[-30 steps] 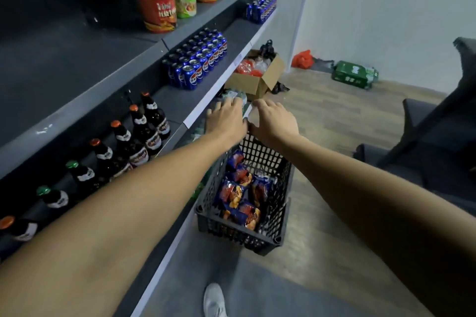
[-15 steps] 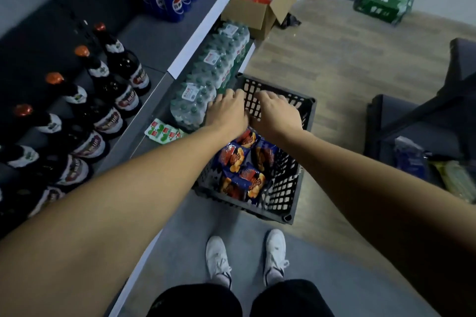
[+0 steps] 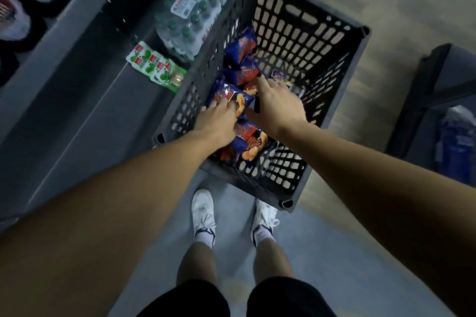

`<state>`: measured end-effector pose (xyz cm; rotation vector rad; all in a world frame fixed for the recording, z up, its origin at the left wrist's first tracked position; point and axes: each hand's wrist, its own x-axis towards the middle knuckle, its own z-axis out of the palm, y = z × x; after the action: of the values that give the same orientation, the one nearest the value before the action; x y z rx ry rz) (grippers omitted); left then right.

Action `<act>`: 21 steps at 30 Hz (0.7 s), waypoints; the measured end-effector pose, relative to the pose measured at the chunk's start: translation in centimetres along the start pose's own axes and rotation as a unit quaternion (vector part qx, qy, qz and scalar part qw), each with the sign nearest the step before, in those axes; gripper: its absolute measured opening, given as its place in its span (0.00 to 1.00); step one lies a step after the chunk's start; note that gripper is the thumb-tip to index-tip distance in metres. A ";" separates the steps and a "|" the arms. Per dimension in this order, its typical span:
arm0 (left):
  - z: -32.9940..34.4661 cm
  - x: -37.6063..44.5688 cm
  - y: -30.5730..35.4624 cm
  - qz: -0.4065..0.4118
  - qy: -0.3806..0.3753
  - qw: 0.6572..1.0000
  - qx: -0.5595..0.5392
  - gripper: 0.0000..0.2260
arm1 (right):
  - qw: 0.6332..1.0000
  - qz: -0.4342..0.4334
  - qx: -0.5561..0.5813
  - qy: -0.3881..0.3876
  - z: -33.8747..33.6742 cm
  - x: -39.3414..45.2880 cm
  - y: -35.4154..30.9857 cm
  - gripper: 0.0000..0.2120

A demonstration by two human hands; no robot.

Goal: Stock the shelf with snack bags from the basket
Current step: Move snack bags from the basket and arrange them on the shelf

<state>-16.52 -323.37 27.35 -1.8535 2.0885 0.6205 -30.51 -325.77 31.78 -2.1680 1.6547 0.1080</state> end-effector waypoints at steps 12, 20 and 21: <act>8.8 6.1 4.4 0.302 -0.202 0.871 0.331 0.19 | 0.999 0.001 -0.032 -0.029 6.4 3.1 5.0 0.28; 8.5 6.5 2.6 0.229 -0.167 0.884 0.372 0.18 | 0.998 -0.031 -0.039 -0.047 7.7 4.1 3.9 0.31; 8.3 6.6 2.0 0.217 -0.156 0.888 0.375 0.17 | 0.998 -0.029 -0.040 -0.050 7.7 4.1 3.7 0.31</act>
<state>-20.01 -324.87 17.20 -0.8140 2.0933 0.1248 -31.32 -327.49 22.48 -2.2291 1.5560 0.2673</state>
